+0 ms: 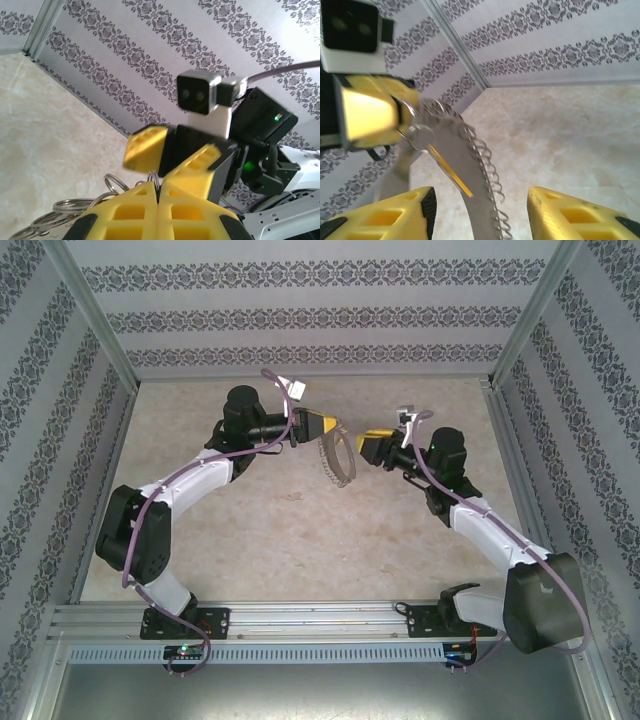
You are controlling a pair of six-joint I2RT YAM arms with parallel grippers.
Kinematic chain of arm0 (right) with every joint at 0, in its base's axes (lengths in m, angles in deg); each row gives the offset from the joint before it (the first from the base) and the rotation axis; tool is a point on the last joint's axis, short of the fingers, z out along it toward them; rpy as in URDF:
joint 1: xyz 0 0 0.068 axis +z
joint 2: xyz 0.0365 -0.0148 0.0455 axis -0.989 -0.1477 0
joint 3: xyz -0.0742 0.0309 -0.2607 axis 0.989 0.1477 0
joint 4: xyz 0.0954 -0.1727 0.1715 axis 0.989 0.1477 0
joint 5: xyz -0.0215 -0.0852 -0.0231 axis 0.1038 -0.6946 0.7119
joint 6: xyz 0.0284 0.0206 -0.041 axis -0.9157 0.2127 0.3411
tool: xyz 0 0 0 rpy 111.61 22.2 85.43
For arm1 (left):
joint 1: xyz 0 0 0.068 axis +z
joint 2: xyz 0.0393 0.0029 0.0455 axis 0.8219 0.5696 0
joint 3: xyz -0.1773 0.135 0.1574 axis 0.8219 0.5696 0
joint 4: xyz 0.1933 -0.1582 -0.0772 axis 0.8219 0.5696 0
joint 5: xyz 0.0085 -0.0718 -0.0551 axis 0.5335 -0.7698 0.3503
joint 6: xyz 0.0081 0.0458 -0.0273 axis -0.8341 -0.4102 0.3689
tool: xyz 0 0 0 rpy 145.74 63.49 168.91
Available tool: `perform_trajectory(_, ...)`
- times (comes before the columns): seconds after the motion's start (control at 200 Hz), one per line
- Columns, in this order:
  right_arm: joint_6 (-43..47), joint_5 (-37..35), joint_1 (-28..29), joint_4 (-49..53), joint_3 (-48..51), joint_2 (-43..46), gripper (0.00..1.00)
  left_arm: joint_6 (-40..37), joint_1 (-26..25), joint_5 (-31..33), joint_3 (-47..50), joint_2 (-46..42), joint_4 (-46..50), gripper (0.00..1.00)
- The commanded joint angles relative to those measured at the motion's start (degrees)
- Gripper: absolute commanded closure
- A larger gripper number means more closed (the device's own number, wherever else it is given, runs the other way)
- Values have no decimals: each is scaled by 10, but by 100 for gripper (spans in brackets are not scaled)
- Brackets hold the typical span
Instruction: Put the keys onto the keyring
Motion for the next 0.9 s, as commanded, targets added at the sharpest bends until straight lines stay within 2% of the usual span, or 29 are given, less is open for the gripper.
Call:
perform_trajectory(0.0,38,-50,19,-13,3,5,46,19,-8,2,1,-27,-59,100)
perform_trajectory(0.255,57,-53,56,-19,-22,-18,46,18,-14,-1,-2,-26,-57,100)
perform_trajectory(0.59,70,-71,69,-10,-59,-35,47,19,-19,-7,-7,-26,-52,100)
perform_trajectory(0.665,71,-63,69,-7,-65,-40,50,21,-21,-7,-9,-25,-52,100)
perform_trajectory(0.894,84,-20,80,-1,-60,-39,69,19,-20,-1,-8,-29,-52,100)
